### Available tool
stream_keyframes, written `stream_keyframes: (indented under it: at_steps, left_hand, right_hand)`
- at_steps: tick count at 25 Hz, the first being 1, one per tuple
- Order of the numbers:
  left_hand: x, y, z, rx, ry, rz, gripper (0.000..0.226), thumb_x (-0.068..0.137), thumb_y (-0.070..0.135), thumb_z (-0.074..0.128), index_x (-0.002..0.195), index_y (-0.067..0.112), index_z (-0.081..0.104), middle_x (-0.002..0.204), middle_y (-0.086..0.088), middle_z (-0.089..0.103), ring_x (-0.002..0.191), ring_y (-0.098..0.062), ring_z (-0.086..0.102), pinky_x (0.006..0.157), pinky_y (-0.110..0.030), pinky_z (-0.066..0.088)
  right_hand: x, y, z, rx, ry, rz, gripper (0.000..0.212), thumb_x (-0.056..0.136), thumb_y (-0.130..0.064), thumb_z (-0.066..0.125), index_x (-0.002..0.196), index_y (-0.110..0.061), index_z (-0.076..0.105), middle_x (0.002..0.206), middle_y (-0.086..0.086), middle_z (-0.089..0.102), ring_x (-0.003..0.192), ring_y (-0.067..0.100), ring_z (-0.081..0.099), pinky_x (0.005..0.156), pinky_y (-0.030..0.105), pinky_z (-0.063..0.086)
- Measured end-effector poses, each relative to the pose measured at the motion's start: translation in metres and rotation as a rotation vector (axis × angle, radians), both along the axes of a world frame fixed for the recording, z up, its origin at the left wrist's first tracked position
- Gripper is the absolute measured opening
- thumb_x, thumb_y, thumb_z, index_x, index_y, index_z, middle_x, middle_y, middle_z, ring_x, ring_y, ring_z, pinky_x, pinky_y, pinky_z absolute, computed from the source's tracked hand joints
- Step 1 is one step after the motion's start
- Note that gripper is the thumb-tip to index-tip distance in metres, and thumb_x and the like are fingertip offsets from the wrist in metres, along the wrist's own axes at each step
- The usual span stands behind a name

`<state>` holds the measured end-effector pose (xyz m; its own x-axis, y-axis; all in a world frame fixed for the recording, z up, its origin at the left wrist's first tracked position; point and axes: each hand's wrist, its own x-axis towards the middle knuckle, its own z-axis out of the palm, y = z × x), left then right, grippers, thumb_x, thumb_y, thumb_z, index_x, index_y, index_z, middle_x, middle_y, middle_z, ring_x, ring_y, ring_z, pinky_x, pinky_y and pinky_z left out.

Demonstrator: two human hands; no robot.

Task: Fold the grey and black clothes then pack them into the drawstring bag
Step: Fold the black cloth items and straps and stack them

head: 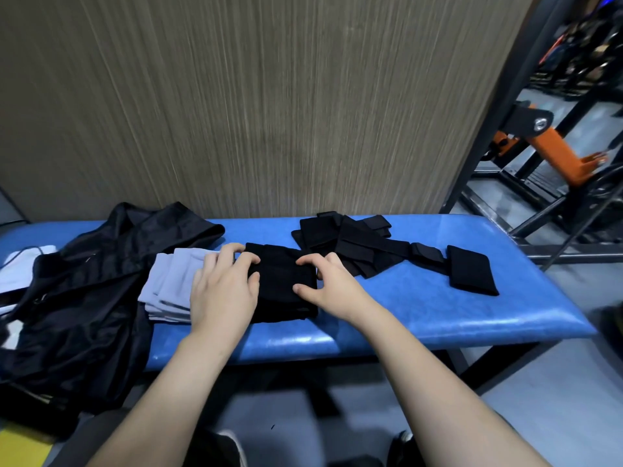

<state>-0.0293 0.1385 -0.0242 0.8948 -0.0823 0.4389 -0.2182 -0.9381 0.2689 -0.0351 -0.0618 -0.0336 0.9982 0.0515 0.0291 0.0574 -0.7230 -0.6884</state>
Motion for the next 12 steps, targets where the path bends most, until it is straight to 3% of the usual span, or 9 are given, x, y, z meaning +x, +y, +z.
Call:
stream_keyframes:
  at_steps: [4,12]
  left_hand:
    - [0.001,0.007,-0.004,0.051,-0.017,0.022,0.024,0.091,0.032,0.064,0.114,0.028,0.068,0.119,0.005,0.061,0.108,-0.025,0.05,0.085,-0.036,0.031]
    - [-0.003,0.003,0.008,-0.068,-0.027,0.016,0.02,0.093,0.029,0.062,0.112,0.028,0.069,0.121,0.004,0.056,0.118,-0.025,0.043,0.094,-0.038,0.031]
  right_hand:
    - [0.001,-0.004,-0.002,-0.02,0.035,0.024,0.046,0.087,-0.048,0.067,0.129,-0.042,0.048,0.105,-0.003,0.041,0.09,0.013,0.053,0.095,0.039,0.049]
    - [-0.008,-0.02,0.008,0.091,-0.084,0.024,0.036,0.092,-0.045,0.064,0.127,-0.042,0.058,0.097,-0.001,0.048,0.084,0.011,0.055,0.091,0.032,0.05]
